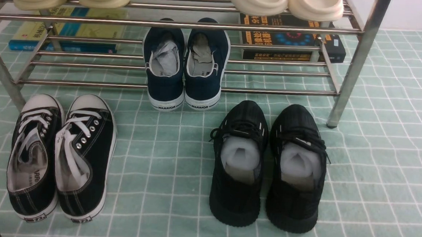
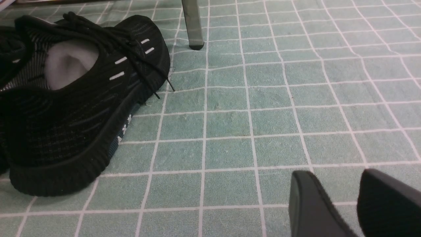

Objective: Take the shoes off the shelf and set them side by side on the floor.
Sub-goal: 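Grasp a shoe standing on the lower shelf of the shoe rack with the left gripper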

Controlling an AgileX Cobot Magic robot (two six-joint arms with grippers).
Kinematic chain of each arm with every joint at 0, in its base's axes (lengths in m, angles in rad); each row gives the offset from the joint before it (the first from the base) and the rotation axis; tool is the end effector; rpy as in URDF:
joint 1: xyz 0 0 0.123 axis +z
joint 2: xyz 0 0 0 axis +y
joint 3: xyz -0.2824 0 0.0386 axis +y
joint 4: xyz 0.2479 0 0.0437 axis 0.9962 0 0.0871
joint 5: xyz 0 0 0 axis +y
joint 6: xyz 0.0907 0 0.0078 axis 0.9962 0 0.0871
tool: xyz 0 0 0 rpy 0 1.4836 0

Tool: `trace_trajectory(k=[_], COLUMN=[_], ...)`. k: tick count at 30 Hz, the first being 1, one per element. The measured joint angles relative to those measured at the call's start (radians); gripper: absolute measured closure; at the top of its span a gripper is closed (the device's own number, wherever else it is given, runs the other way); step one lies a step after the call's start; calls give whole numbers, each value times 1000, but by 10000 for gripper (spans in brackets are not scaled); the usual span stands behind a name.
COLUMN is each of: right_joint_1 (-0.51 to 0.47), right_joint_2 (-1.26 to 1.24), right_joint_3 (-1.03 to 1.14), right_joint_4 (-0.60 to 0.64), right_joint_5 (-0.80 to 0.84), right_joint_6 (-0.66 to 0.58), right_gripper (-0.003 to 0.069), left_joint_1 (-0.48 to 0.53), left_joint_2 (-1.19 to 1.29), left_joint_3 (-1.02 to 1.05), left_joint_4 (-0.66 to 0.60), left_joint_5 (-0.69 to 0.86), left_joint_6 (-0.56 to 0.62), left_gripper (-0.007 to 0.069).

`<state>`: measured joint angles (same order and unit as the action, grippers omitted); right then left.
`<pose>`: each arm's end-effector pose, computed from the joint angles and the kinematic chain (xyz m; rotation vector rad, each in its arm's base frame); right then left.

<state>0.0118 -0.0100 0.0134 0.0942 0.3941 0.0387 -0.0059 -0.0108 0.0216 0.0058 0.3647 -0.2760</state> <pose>0.0519 0.0039 0.1739 0.0823 1.8795 0.1283 0.0528 -0.0001 0.1736 -0.2473 1.8469 -0.1898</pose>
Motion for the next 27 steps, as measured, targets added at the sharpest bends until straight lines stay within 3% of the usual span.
trace_trajectory(k=[2, 3, 4, 6, 10, 15, 20, 27], right_joint_1=[0, 0, 0, 0, 0, 0, 0, 0], right_joint_2=[0, 0, 0, 0, 0, 0, 0, 0], right_joint_3=[0, 0, 0, 0, 0, 0, 0, 0], right_joint_4=[0, 0, 0, 0, 0, 0, 0, 0], right_joint_5=[0, 0, 0, 0, 0, 0, 0, 0], right_joint_6=[0, 0, 0, 0, 0, 0, 0, 0], right_gripper=[420, 420, 420, 420, 420, 420, 420, 420], left_joint_1=[0, 0, 0, 0, 0, 0, 0, 0], left_joint_2=[0, 0, 0, 0, 0, 0, 0, 98], left_joint_3=[0, 0, 0, 0, 1, 2, -9, -180], left_joint_4=[-55, -151, -163, -304, -362, -363, -399, -526], left_joint_5=[-1, 0, 0, 4, 6, -3, 31, 123], left_joint_6=[-48, -146, -157, -285, -365, -370, -197, -101], left_gripper=[480, 479, 479, 476, 473, 466, 466, 501])
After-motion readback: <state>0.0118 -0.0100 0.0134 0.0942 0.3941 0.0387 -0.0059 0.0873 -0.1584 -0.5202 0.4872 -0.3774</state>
